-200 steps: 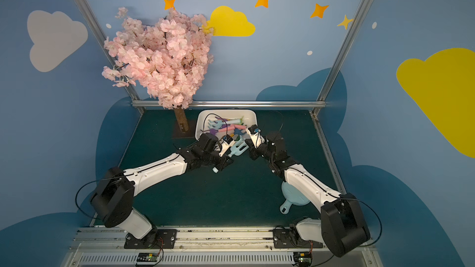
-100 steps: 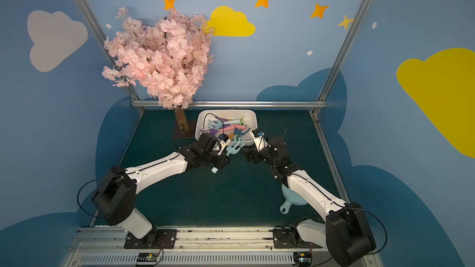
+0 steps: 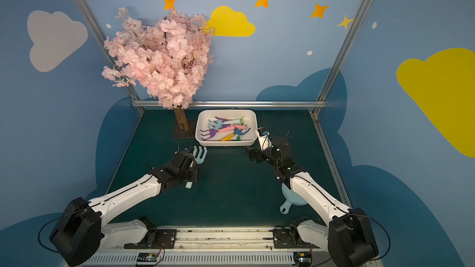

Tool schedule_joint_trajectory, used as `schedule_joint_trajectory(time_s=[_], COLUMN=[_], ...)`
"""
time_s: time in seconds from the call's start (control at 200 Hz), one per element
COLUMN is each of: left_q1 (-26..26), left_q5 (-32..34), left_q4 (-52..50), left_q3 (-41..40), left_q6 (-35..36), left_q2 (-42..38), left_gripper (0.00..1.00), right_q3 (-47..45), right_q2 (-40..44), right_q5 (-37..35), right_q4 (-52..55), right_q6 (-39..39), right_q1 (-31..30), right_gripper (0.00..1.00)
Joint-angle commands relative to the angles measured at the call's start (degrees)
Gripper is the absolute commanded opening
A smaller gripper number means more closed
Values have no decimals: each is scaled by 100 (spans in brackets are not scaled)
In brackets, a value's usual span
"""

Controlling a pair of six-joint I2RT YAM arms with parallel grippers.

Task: Take the hand rake out of the storage box
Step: Place the rake at the center of the board.

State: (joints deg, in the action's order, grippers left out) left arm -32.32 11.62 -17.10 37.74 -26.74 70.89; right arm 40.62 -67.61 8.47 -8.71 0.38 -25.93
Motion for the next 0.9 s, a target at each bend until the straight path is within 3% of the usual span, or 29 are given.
schedule_joint_trajectory(time_s=[0.0,0.185,0.385,0.621,0.761,0.896], left_q1=[176,236,340,393,399,482], left_q5=[341,399,149,386,374,371], left_q4=[-97,-258,71,200,260,286], left_q3=[-10,179,449,806,995,1199], left_q6=[-160,-40,117,165,214,289], left_q2=[154,522,1184,2054,2370,2689], left_gripper=[3,3,3,3,19,24], right_q3=[394,1416,2267,3469,3849,4031], right_q2=[-241,-1129,-2192,-3212,-3577,-3746], right_q5=[-206,-205,-228,-301,-266,-279], right_q4=[254,1298,1689,2731,3018,3136], right_q6=[219,601,1010,1198,1191,1199], right_q1=[1,-64,-182,-302,-338,-367], right_gripper=[94,94,94,94,94,94])
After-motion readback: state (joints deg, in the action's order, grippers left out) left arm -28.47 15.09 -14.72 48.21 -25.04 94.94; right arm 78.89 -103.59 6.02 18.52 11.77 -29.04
